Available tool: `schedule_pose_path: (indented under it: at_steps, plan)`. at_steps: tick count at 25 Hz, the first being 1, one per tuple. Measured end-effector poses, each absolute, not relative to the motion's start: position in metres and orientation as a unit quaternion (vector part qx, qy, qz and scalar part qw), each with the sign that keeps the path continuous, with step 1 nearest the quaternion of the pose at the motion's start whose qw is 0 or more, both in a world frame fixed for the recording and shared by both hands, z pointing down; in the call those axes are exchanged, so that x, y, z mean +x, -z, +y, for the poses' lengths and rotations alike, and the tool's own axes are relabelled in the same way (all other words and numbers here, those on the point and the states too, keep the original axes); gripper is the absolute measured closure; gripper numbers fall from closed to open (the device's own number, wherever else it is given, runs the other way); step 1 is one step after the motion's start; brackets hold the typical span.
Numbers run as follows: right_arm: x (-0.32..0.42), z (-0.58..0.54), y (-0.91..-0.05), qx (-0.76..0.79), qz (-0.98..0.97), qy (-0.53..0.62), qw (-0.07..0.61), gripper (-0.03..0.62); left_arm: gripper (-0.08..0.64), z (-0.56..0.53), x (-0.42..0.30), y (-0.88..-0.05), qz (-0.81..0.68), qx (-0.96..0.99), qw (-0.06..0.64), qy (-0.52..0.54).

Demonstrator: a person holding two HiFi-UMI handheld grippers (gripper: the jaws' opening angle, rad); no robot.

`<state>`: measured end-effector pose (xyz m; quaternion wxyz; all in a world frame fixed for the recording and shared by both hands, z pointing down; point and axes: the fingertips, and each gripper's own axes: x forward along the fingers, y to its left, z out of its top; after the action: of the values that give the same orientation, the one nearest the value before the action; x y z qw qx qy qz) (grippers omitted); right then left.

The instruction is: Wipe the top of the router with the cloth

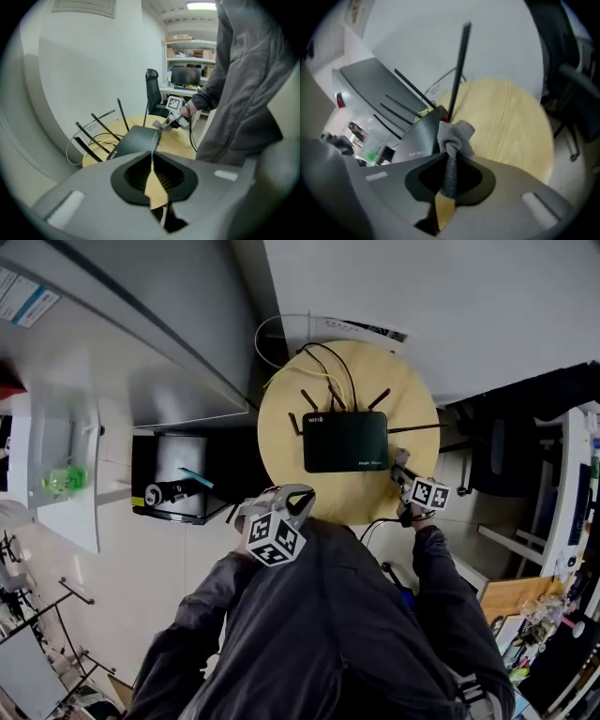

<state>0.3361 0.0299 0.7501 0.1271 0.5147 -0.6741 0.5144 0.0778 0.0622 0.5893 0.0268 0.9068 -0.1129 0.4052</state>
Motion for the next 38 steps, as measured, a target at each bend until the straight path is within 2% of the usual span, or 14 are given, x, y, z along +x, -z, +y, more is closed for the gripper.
schedule_pose_path:
  at_steps: [3,7,13,17,22,26,38]
  plan:
    - [0.313,0.044,-0.721,0.537,-0.714,-0.406,0.19,0.555,0.546,0.061,0.073,-0.588,-0.115,0.91,0.026,-0.397]
    - [0.222,0.073,-0.701,0.427,-0.798,-0.34,0.255,0.555,0.546,0.065,0.065,-0.588,-0.116,0.913,0.026,-0.39]
    - [0.091,0.085,-0.711,0.282,-0.85,-0.354,0.271,0.555,0.546,0.07,0.041,-0.588,-0.129,0.913,0.027,-0.386]
    - [0.042,0.073,-0.737,0.257,-0.82,-0.438,0.263,0.555,0.546,0.07,0.019,-0.588,-0.15,0.909,0.031,-0.388]
    - [0.04,0.039,-0.762,0.326,-0.743,-0.552,0.189,0.555,0.546,0.069,-0.003,-0.589,-0.171,0.904,0.039,-0.389]
    - [0.059,0.021,-0.767,0.367,-0.705,-0.591,0.137,0.555,0.546,0.069,-0.007,-0.589,-0.174,0.903,0.038,-0.39]
    - [0.099,0.025,-0.766,0.378,-0.693,-0.604,0.11,0.555,0.547,0.077,0.022,-0.588,-0.146,0.908,0.027,-0.393]
